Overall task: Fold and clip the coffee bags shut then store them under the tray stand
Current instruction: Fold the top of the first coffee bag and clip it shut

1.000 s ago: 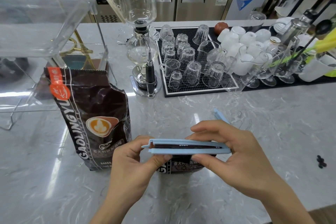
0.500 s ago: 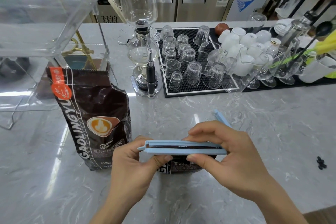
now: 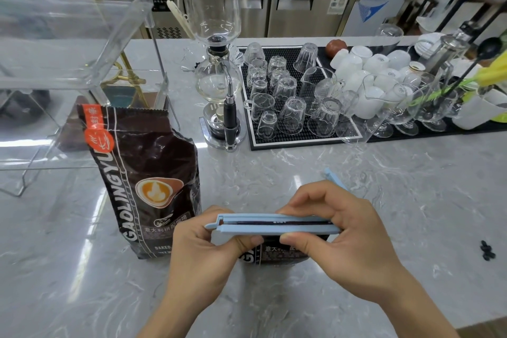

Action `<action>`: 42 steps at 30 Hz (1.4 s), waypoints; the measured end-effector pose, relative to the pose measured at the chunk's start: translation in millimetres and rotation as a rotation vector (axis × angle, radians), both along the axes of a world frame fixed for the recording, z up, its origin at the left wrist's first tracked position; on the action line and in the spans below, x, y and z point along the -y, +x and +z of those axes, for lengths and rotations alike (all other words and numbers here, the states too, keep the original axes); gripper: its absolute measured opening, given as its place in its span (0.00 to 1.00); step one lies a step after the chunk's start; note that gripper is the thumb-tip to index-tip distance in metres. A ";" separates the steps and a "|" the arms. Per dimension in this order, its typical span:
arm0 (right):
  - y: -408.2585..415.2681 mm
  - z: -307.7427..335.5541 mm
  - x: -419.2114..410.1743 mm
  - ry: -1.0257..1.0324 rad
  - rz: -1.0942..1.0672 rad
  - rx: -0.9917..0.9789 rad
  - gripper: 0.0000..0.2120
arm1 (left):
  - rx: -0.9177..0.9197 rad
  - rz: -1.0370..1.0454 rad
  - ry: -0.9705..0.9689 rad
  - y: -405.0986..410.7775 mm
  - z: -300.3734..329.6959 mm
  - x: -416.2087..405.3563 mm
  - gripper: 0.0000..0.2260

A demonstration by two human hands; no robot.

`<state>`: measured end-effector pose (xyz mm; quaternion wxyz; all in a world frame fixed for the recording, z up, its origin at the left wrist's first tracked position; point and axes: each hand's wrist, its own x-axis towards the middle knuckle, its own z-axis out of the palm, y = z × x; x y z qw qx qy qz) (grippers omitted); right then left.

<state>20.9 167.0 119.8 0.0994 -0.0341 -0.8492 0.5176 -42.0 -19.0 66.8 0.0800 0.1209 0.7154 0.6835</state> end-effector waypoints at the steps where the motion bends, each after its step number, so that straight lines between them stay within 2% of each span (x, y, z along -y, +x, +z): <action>1: 0.5 0.6 -1.3 0.000 0.001 0.004 0.18 | -0.002 0.000 0.001 0.2 0.7 -0.2 0.08; 18: 4.1 2.6 -8.8 -0.008 0.005 -0.008 0.17 | -0.054 -0.017 -0.051 1.3 10.0 0.2 0.05; 24: 2.3 3.5 -4.9 0.002 0.005 -0.016 0.16 | -0.059 -0.011 -0.108 1.1 7.0 1.8 0.13; 28: 0.8 4.0 -2.5 0.013 -0.004 -0.014 0.13 | -0.044 -0.002 -0.089 -0.2 6.2 2.5 0.12; 32: -0.5 -0.1 -6.2 0.032 0.014 -0.019 0.15 | -0.027 0.001 -0.102 0.9 8.8 1.7 0.12; 37: -3.1 -3.3 -9.4 0.062 0.020 -0.032 0.18 | -0.050 -0.026 -0.125 -6.0 10.6 1.9 0.19; 40: -3.5 -2.4 -11.3 0.043 -0.012 -0.050 0.18 | -0.026 -0.074 -0.101 -6.9 13.0 4.5 0.12; 42: -2.3 -1.8 -11.3 0.006 -0.024 -0.048 0.16 | -0.039 -0.095 -0.040 -6.3 14.1 9.0 0.13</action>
